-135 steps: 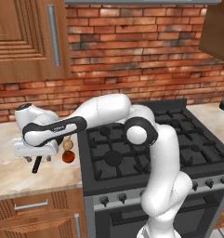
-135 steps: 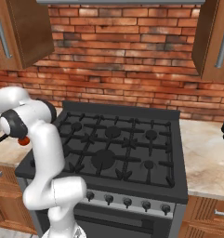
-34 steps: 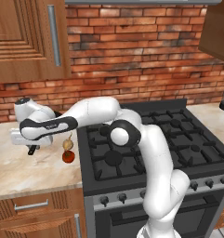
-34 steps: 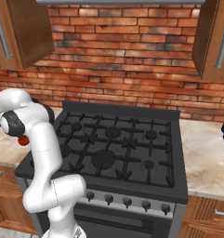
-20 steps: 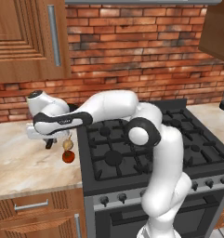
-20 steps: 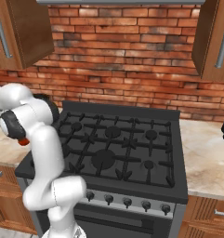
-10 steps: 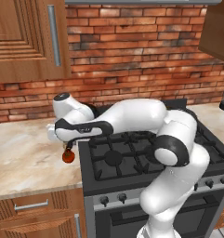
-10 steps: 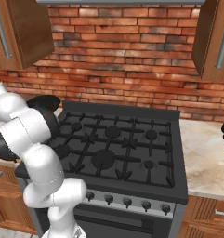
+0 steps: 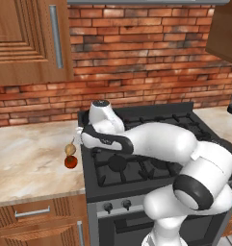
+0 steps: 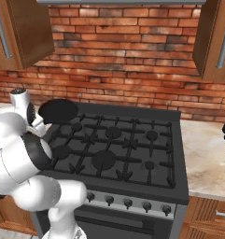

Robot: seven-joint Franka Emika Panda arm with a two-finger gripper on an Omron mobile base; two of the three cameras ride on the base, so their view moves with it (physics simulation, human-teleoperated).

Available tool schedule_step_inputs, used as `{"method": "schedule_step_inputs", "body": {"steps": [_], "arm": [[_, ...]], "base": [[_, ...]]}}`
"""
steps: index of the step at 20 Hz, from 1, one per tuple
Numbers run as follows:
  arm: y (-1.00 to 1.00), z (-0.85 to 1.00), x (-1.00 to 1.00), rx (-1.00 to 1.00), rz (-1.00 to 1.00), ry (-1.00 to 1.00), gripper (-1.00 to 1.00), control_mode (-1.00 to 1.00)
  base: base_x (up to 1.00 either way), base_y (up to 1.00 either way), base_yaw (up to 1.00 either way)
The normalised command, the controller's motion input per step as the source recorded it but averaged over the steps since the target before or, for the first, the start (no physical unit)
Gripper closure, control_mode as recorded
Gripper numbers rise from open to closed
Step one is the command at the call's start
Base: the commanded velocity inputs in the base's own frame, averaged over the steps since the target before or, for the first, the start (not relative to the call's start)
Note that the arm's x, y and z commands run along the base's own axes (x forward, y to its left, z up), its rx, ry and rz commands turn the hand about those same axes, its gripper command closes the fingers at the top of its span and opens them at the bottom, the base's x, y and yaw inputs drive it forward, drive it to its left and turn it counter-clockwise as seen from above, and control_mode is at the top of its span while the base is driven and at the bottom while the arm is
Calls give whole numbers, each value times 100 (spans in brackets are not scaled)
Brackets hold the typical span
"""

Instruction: Place the pan on the front right burner on the stove. Then place the tomato and the onion in the pan and turn on the front right burner.

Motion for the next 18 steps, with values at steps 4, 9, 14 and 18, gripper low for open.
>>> {"method": "schedule_step_inputs", "body": {"steps": [4, 9, 14, 18], "arm": [[-50, 1, 0, 2, -13, 0, 100, -100], [-25, 7, 0, 0, -18, 1, 100, -100], [-20, 9, 0, 0, -21, 5, 100, -100], [-25, 11, 6, 0, -23, 9, 100, -100]], "base": [[0, 0, 0], [0, 0, 0], [0, 0, 0], [0, 0, 0]]}}
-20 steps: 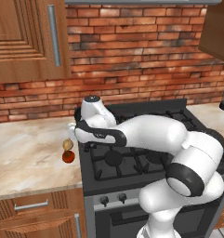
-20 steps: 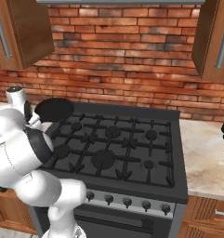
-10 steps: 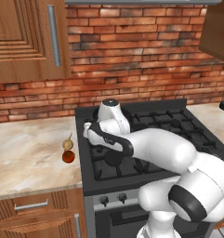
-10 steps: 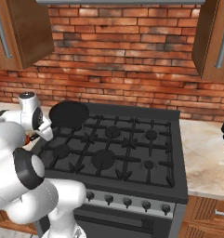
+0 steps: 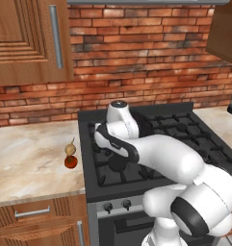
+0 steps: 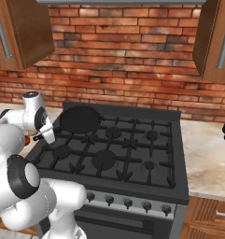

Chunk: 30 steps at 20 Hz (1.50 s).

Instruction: Place the pan on the front right burner on the stove. Then place the tomato and the onion in the pan and turn on the front right burner.

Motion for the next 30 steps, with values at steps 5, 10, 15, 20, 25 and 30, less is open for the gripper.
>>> {"method": "schedule_step_inputs", "body": {"steps": [5, 10, 15, 20, 25, 30], "arm": [[-31, 13, 4, 0, -25, 11, 100, -100], [-48, 7, 0, 0, -23, 9, 100, -100], [-60, 0, 0, 0, -19, 5, 100, -100], [-63, 0, 0, 0, -17, 0, 100, -100], [-66, 0, 0, 0, -15, 1, 100, -100], [-57, 0, 0, 0, -9, 1, 100, -100]], "base": [[0, 0, 0], [0, 0, 0], [0, 0, 0], [0, 0, 0], [0, 0, 0], [0, 0, 0]]}}
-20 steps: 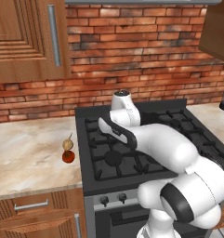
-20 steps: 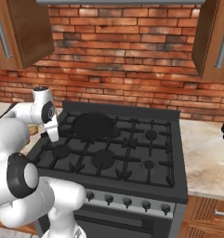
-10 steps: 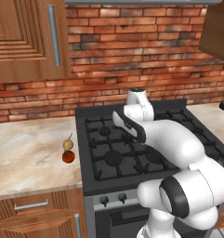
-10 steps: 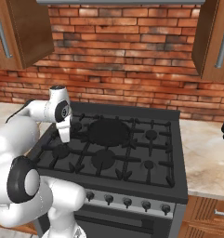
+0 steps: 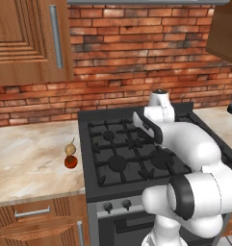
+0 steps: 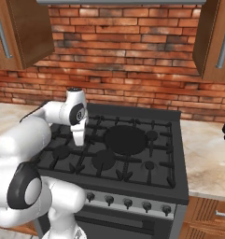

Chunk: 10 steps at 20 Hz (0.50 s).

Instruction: Place the pan on the front right burner on the stove. Then place the tomato and the onion in the pan and turn on the front right burner.

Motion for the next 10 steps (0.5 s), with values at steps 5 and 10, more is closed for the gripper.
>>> {"method": "schedule_step_inputs", "body": {"steps": [5, 10], "arm": [[-51, 0, 0, 0, -5, 0, 100, -100], [-42, -1, 5, 0, -4, 0, 100, -100]], "base": [[0, 0, 0], [0, 0, 0]]}}
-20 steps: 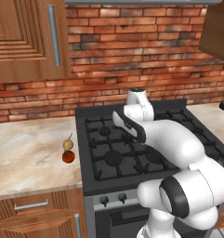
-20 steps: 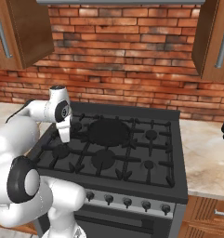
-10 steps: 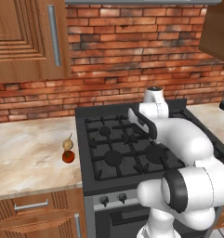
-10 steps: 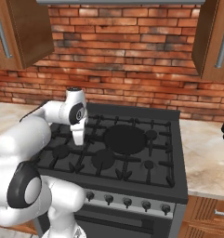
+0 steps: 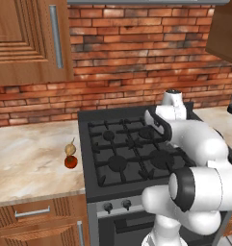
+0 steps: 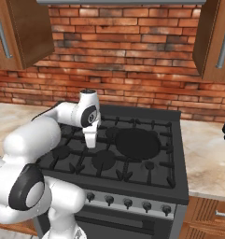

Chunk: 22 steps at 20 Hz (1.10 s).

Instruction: Place the pan on the front right burner on the stove. Then place the tomato and the onion in the pan and turn on the front right burner.

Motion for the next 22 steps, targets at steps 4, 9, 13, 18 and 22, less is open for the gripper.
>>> {"method": "schedule_step_inputs", "body": {"steps": [4, 9, 13, 18, 22], "arm": [[-34, -4, 11, 0, -3, 0, 100, -100], [-33, -11, 6, 0, -2, 0, 100, -100], [-28, -24, 1, 0, -2, 0, 100, -100], [-21, -25, 4, 0, 0, 0, 100, -100], [-6, -24, 14, 0, 0, 0, 100, -100]], "base": [[0, 0, 0], [0, 0, 0], [0, 0, 0], [0, 0, 0], [0, 0, 0]]}}
